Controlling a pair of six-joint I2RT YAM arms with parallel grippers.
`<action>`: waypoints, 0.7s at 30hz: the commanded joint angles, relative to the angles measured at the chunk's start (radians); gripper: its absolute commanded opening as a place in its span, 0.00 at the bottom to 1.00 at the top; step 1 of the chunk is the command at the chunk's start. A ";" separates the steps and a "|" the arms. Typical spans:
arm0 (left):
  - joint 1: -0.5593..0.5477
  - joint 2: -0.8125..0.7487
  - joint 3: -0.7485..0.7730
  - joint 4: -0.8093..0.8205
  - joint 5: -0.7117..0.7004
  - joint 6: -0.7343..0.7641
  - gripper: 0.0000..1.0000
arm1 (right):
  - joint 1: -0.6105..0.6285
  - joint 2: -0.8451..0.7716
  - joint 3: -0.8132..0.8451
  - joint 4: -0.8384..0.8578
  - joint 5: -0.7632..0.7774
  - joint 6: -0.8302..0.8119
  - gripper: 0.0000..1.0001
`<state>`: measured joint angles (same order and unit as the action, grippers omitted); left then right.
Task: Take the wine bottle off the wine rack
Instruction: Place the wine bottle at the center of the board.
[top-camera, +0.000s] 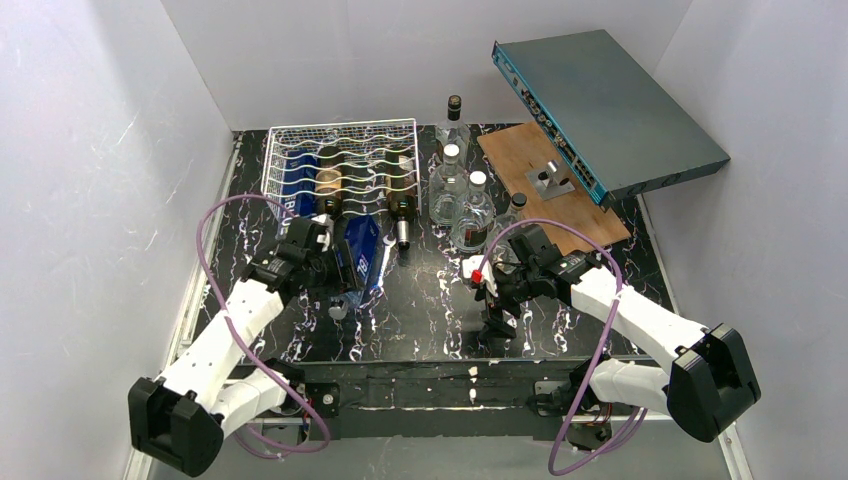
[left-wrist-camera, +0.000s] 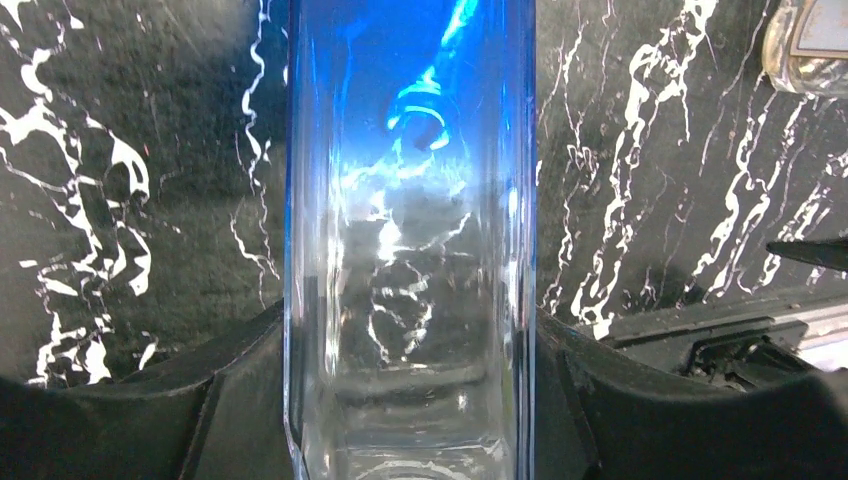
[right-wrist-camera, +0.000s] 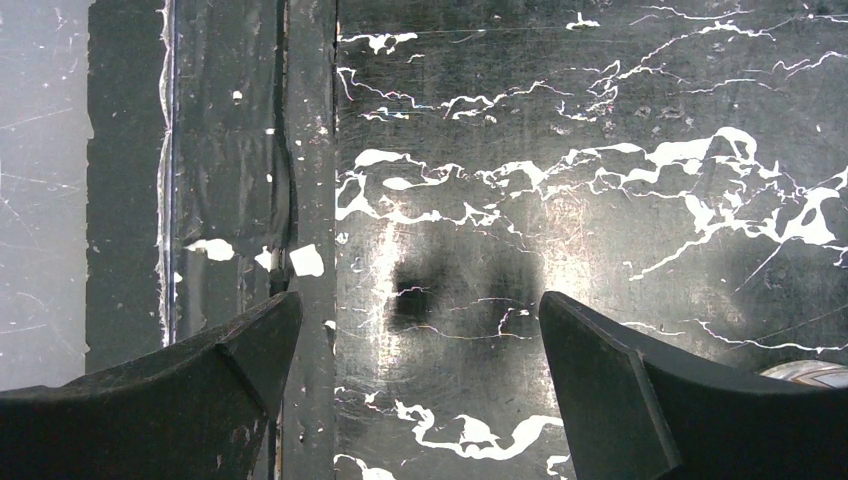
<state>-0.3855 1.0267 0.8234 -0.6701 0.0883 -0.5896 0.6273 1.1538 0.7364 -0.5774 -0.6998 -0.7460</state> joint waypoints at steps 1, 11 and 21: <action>-0.003 -0.096 0.002 -0.071 0.073 -0.056 0.00 | -0.006 -0.007 -0.011 -0.019 -0.049 -0.035 0.98; -0.003 -0.235 -0.003 -0.229 0.091 -0.111 0.00 | 0.002 -0.008 -0.012 -0.036 -0.082 -0.056 0.98; -0.003 -0.270 0.097 -0.393 0.152 -0.092 0.00 | 0.096 0.071 0.057 -0.119 0.017 -0.261 0.99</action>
<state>-0.3855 0.7784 0.8326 -0.9905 0.1791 -0.6903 0.6712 1.1732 0.7269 -0.6193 -0.7200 -0.8646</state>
